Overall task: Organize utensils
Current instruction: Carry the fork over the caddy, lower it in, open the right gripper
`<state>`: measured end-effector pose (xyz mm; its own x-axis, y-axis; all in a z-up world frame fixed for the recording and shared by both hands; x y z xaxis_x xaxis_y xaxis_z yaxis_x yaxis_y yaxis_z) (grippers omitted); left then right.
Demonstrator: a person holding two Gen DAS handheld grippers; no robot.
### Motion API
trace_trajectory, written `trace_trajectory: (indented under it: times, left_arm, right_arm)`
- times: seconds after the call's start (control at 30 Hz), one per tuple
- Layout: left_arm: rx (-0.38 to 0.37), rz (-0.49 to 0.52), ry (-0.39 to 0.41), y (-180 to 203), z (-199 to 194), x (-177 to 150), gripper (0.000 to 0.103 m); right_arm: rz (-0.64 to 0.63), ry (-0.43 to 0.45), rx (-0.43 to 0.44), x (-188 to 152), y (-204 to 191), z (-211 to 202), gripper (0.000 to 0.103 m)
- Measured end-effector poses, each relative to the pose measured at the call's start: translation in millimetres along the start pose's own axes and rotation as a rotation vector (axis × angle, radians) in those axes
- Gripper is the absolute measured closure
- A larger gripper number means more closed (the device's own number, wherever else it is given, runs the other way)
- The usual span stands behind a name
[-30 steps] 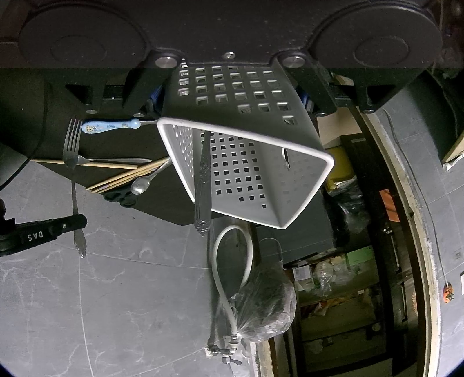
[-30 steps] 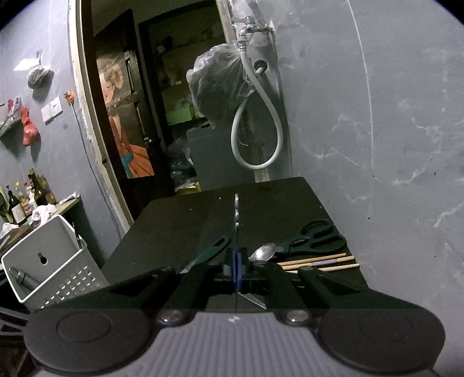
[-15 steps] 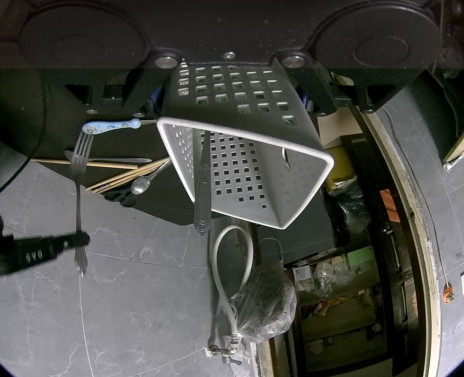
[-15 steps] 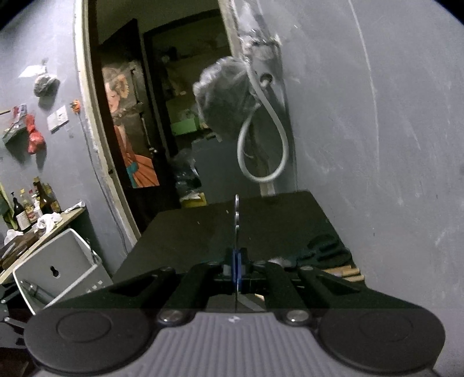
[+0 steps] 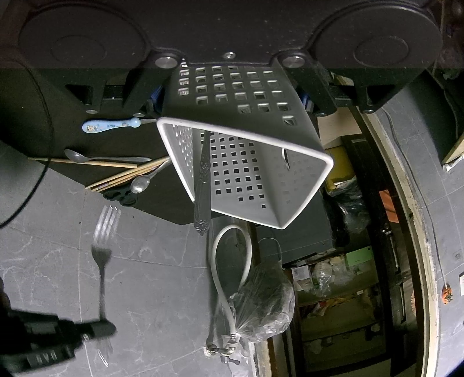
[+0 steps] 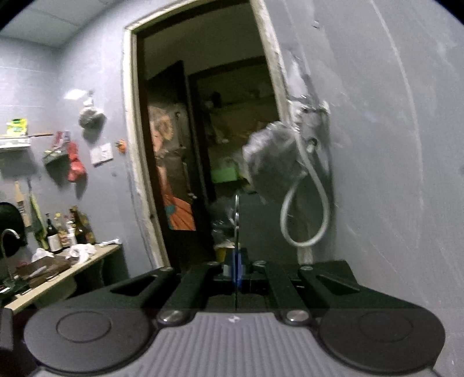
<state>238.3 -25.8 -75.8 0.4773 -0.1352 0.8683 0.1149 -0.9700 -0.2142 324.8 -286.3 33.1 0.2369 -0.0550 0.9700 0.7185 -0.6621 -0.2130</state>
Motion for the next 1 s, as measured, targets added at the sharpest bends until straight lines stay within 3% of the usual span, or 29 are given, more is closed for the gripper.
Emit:
trace_trajectory:
  times: [0.5,1.0]
  left_arm:
    - [-0.001,0.000,0.000,0,0,0,0.024]
    - [0.000,0.003,0.002,0,-1,1,0.024]
  right_arm:
    - [-0.108,0.099,0.228,49,-64,25,0.101]
    - [-0.114,0.033,0.360,15,-113,56,0.101]
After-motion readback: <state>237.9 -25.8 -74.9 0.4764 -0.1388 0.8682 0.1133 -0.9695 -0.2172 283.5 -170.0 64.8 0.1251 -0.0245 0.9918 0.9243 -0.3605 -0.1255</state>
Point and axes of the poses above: each gripper's, at about its wrist camera, not at the fingertips, and z roughly the way its jaws point, y to its right, x to its top, the point moved 6 cm from there along z, roughly the way its jaws point, and after that the axes turned 9 degrees about x, right-handed, at the moved point
